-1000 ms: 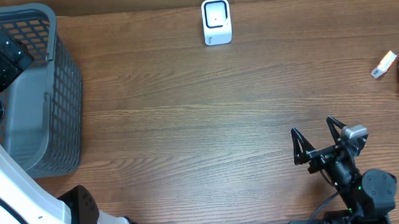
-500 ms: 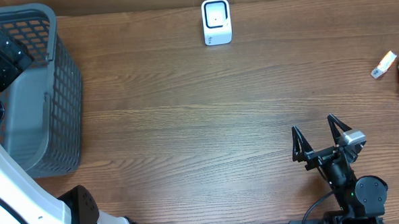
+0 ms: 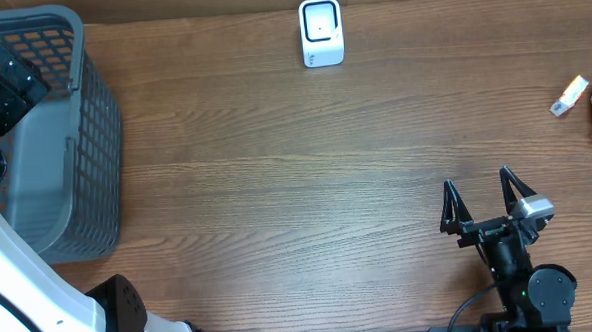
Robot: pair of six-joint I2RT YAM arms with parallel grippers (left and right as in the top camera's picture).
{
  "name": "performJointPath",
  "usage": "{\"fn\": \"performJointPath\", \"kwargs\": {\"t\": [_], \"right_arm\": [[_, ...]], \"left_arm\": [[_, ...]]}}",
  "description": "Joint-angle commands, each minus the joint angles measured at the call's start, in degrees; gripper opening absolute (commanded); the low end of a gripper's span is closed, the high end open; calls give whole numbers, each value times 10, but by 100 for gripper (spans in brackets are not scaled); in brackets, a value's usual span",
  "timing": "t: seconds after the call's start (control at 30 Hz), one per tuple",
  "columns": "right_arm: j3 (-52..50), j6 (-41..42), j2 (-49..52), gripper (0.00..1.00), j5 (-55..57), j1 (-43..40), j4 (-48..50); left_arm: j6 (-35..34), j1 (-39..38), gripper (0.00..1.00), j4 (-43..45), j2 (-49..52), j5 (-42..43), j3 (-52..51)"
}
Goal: Scan the item barcode
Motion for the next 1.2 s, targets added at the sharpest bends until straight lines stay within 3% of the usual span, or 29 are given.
{"fn": "performJointPath", "kwargs": {"t": [0.0, 0.37, 1.17], "right_arm": [[-18, -2, -7, 100, 14, -2, 3], [-18, -2, -7, 100, 57, -2, -67], [-18, -2, -7, 100, 60, -2, -65]], "left_arm": [[-8, 2, 100, 1, 0, -3, -2], [-8, 2, 100, 1, 0, -3, -2], [-8, 2, 100, 1, 0, -3, -2]]}}
